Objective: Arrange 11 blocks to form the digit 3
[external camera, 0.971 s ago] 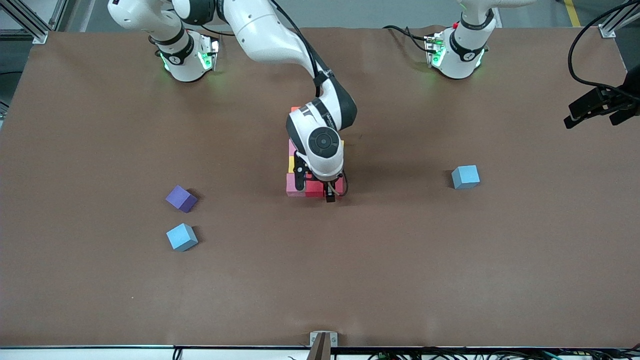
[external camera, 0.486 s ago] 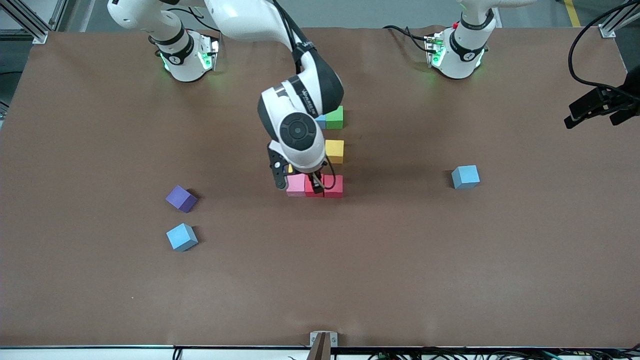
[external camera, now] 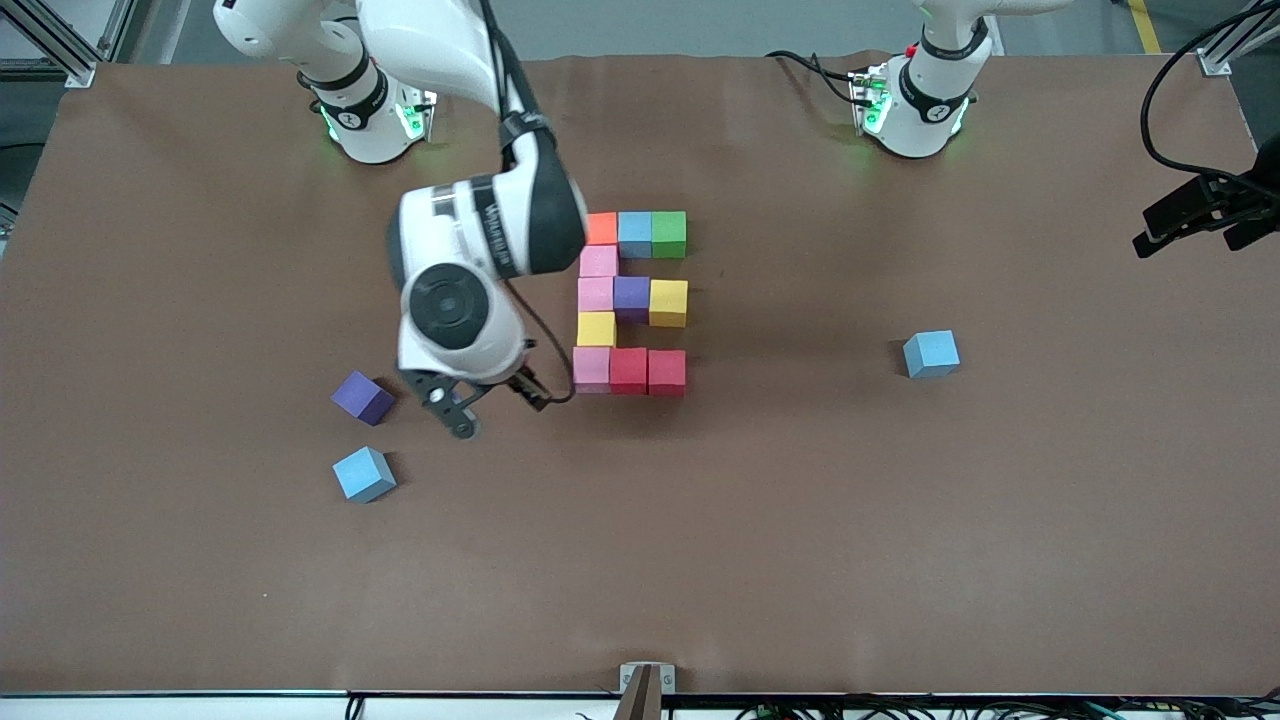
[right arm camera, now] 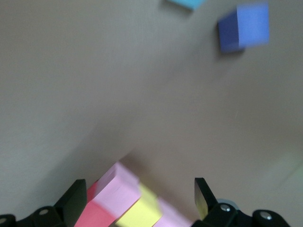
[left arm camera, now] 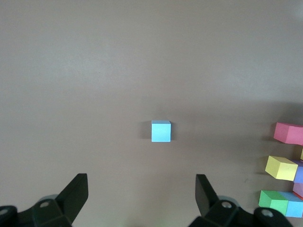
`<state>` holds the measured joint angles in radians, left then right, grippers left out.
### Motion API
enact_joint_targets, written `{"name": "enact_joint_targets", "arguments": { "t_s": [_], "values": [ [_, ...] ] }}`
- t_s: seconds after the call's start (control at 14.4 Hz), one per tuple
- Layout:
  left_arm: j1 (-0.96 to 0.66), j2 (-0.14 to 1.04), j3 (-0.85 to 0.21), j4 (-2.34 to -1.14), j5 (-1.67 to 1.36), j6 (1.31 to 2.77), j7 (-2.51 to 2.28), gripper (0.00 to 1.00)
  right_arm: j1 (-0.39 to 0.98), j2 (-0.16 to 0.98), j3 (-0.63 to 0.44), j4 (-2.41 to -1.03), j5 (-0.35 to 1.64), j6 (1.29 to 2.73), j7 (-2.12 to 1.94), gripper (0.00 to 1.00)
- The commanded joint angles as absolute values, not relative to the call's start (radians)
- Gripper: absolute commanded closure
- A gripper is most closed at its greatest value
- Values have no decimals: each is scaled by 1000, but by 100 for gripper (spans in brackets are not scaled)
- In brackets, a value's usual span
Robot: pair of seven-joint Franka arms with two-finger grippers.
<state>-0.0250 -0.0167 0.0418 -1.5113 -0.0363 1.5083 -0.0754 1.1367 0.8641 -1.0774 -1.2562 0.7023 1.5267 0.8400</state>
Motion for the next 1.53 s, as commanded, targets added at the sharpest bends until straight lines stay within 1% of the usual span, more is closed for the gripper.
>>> {"name": "enact_joint_targets", "arguments": {
  "t_s": [0.0, 0.21, 0.42, 0.62, 0.76, 0.97, 1.11, 1.25, 1.39, 1.46],
  "values": [
    [-23, -15, 44, -1505, -54, 1514, -74, 0, 1057, 842, -1088, -1296, 693, 1522, 605, 0],
    [-23, -15, 48, -1509, -52, 1514, -72, 0, 935, 841, -1080, -1289, 695, 1517, 347, 0],
    [-23, -15, 48, -1509, -52, 1513, -75, 0, 807, 842, -1062, -1252, 701, 1520, 142, 0],
    [-23, -15, 48, -1511, -52, 1513, -75, 0, 723, 842, -1019, -1210, 695, 1511, 89, 0],
    [-23, -14, 46, -1511, -52, 1513, -75, 0, 666, 842, -974, -1152, 689, 1479, 98, 0],
    [-26, -14, 46, -1511, -52, 1513, -78, 0, 569, 835, -821, -1056, 576, 1442, 164, 0],
    [-26, -15, 46, -1509, -52, 1513, -78, 0, 508, 786, -689, -1049, 478, 1457, 198, 0],
    [-26, -17, 46, -1509, -52, 1511, -78, 0, 425, 717, -513, -1061, 327, 1492, 199, 0],
    [-26, -17, 46, -1511, -52, 1509, -78, 0, 341, 629, -340, -1122, 177, 1526, 199, 0],
    [-26, -15, 46, -1511, -52, 1509, -78, 0, 339, 582, -315, -1182, 134, 1551, 199, 0]
  ]
}}
